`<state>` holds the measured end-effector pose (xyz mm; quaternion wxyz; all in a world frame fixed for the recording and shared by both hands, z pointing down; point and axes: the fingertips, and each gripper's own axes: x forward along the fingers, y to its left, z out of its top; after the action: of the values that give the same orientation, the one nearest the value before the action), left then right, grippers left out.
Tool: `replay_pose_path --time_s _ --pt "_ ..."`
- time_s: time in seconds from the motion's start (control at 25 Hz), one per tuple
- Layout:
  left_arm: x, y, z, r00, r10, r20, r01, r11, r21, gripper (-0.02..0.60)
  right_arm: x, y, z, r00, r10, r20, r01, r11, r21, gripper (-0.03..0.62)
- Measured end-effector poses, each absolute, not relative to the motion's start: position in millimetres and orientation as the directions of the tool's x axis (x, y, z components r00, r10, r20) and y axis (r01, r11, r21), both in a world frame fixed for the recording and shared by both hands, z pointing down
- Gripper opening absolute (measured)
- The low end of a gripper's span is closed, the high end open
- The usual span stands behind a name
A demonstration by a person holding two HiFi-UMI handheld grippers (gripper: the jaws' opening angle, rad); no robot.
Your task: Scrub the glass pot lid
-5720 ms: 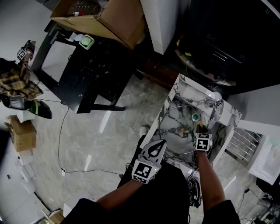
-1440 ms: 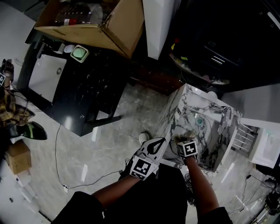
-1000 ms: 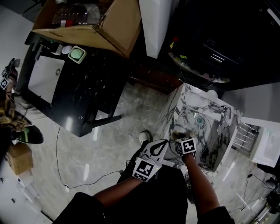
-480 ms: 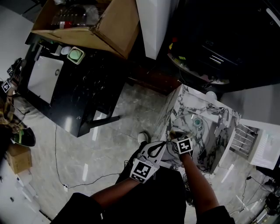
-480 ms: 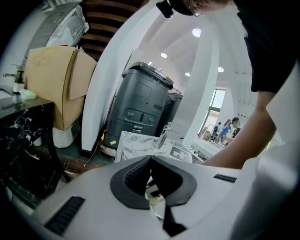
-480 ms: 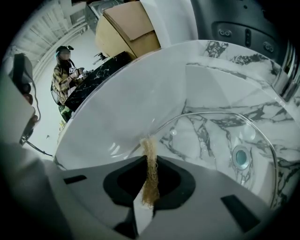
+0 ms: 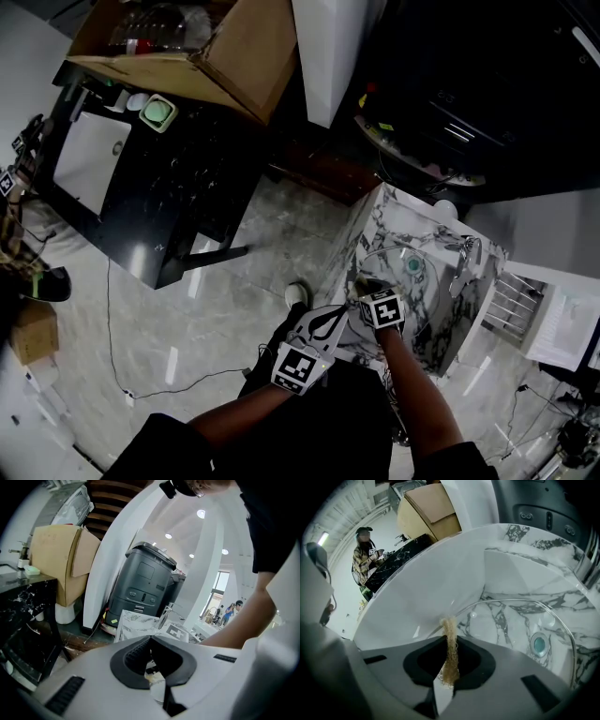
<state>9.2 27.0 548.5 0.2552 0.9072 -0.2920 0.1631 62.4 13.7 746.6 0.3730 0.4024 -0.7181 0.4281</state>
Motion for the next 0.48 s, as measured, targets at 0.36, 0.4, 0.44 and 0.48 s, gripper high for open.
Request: replay_pose_path --time_s 0.36,0.4,0.44,0.48 --pt "4.1 26.3 553.0 0.763 -0.455 0.459 -0.627 -0.694 0.354 0.015 72.2 4.4 747.8 -0.386 -0.302 0.872 -0.900 0.329 -0.285 0.055" --pt "3.5 25.6 552.8 0.761 -0.458 0.460 -0.630 -0.692 0.352 0.015 74.8 2.6 747.9 -0.381 -0.308 0.872 -0.903 0.328 -0.278 0.055" --pt "3.4 25.1 552.7 0.759 -0.461 0.460 -0.633 -0.690 0.351 0.015 77.0 0.9 748.0 -0.380 -0.313 0.871 -0.904 0.327 -0.277 0.055" --pt "3.4 24.5 552.6 0.757 -0.464 0.460 -0.635 -0.688 0.351 0.015 78.5 -0.8 748.2 -0.383 -0.317 0.867 -0.903 0.325 -0.280 0.055"
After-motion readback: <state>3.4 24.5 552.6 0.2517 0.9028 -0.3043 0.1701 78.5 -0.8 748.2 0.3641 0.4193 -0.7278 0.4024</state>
